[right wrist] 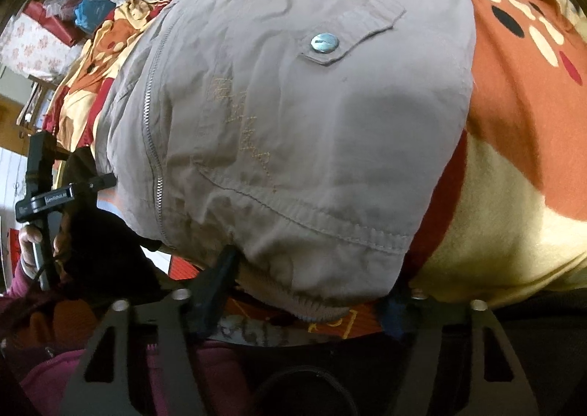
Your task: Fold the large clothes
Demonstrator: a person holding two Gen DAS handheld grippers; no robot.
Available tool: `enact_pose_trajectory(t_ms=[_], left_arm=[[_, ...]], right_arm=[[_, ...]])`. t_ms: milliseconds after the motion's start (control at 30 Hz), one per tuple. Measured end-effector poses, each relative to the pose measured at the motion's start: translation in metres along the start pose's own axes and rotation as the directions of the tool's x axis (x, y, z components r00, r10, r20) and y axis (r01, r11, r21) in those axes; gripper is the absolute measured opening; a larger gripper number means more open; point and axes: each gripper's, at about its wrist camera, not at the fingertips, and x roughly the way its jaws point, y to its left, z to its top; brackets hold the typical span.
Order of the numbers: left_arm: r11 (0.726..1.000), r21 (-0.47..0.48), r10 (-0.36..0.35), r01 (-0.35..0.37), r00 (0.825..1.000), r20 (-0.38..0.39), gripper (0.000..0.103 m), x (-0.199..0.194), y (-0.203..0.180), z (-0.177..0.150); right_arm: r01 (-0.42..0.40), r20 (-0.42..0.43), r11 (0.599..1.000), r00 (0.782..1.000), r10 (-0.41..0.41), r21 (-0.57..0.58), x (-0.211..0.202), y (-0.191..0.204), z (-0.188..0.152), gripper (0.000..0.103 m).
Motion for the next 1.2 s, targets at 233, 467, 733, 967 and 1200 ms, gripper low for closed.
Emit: enact_pose_trajectory(t_ms=[233, 467, 733, 967, 1200], left_arm=[[1.0, 0.004, 0.007, -0.007, 1.0, 0.001, 0.066, 0.001, -0.004, 0.001], [1.0, 0.006, 0.008, -0.008, 1.0, 0.002, 0.066, 0.002, -0.006, 0.0], [1.0, 0.006, 0.01, -0.01, 1.0, 0.004, 0.066, 0.003, -0.006, 0.001], [1.0, 0.026, -0.004, 0.004, 1.0, 0.004, 0.053, 0.002, -0.008, 0.0], [0.988, 0.113, -0.106, 0.1, 0.993, 0.047, 0.01, -0.041, -0.019, 0.008]], right_arm=[[-0.014, 0.023, 0.995, 1.0, 0.016, -0.097, -0.011, 0.02, -0.002, 0.041], [-0.035, 0.037, 0.999, 0.999, 0.036, -0.015, -0.005, 0.009, 0.001, 0.043], [-0.017, 0.044, 0.999, 0.999, 0.019, -0.035, -0.007, 0.015, -0.002, 0.032], [-0.027, 0.056, 0.998, 0.998, 0.031, -0.063, -0.01, 0.019, -0.003, 0.024], [-0.131, 0.103, 0.985, 0.984, 0.144, -0.116, -0.037, 0.031, 0.002, 0.017]])
